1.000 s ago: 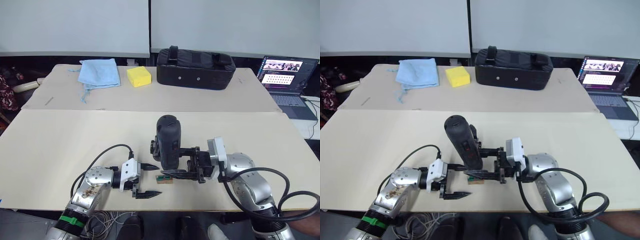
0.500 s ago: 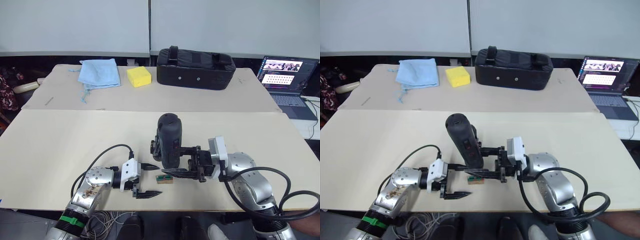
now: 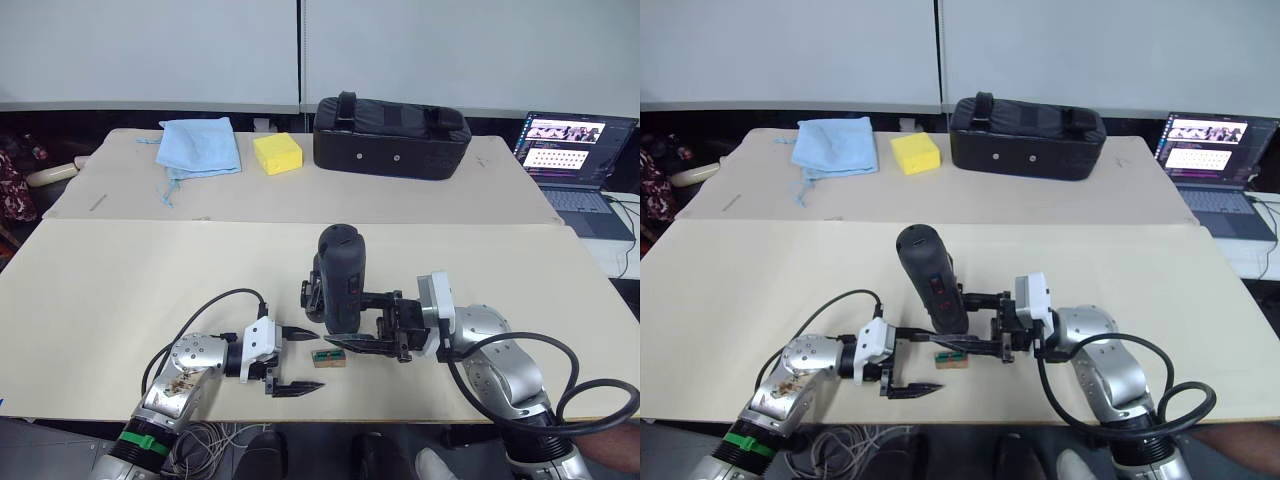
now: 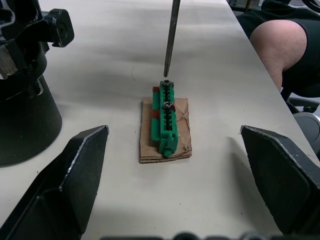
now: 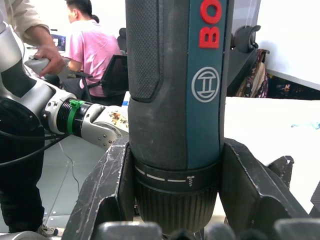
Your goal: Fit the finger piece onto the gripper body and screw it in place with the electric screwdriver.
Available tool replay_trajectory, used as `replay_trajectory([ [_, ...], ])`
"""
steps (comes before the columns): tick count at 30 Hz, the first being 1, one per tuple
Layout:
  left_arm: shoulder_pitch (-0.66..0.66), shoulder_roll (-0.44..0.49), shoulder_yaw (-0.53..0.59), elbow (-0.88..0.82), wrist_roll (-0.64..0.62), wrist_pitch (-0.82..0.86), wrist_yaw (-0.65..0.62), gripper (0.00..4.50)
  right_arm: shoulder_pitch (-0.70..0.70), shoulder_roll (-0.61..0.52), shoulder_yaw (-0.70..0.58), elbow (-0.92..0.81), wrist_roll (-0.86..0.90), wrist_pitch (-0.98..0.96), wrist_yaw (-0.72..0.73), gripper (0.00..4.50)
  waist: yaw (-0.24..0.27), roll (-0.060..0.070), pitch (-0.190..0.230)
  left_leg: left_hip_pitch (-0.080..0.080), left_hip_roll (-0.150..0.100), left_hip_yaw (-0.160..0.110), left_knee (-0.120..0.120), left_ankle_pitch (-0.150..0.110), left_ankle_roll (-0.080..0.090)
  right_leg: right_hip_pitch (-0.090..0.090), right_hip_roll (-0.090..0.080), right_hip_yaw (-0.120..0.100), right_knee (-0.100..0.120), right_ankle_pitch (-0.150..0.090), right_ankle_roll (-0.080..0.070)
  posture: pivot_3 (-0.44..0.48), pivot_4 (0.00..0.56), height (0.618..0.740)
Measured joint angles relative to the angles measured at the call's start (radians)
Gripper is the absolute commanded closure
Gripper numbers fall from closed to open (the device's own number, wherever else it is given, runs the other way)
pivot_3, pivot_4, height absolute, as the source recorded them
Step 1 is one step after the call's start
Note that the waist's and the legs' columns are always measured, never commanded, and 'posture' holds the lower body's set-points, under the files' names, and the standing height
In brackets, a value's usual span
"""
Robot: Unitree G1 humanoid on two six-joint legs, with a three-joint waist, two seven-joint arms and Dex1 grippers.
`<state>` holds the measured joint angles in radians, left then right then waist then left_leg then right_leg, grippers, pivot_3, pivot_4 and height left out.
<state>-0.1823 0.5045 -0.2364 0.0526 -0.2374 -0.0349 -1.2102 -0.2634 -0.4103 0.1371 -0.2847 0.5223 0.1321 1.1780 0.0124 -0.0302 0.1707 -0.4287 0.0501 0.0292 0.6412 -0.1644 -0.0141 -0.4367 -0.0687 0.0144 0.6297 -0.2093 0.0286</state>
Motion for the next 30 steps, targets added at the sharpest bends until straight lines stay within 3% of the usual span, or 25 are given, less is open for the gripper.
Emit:
replay_trajectory([
  [30, 0.001, 0.003, 0.001, -0.002, -0.001, -0.001, 0.007, 0.0, 0.0, 0.0, 0.011, 0.001, -0.01, 0.0, 0.002, 2.6, 0.0, 0.0, 0.0, 0.0, 0.0, 0.0, 0.0, 0.0, 0.0, 0.0, 0.0, 0.0, 0.0, 0.0, 0.0, 0.0, 0.15, 0.74],
])
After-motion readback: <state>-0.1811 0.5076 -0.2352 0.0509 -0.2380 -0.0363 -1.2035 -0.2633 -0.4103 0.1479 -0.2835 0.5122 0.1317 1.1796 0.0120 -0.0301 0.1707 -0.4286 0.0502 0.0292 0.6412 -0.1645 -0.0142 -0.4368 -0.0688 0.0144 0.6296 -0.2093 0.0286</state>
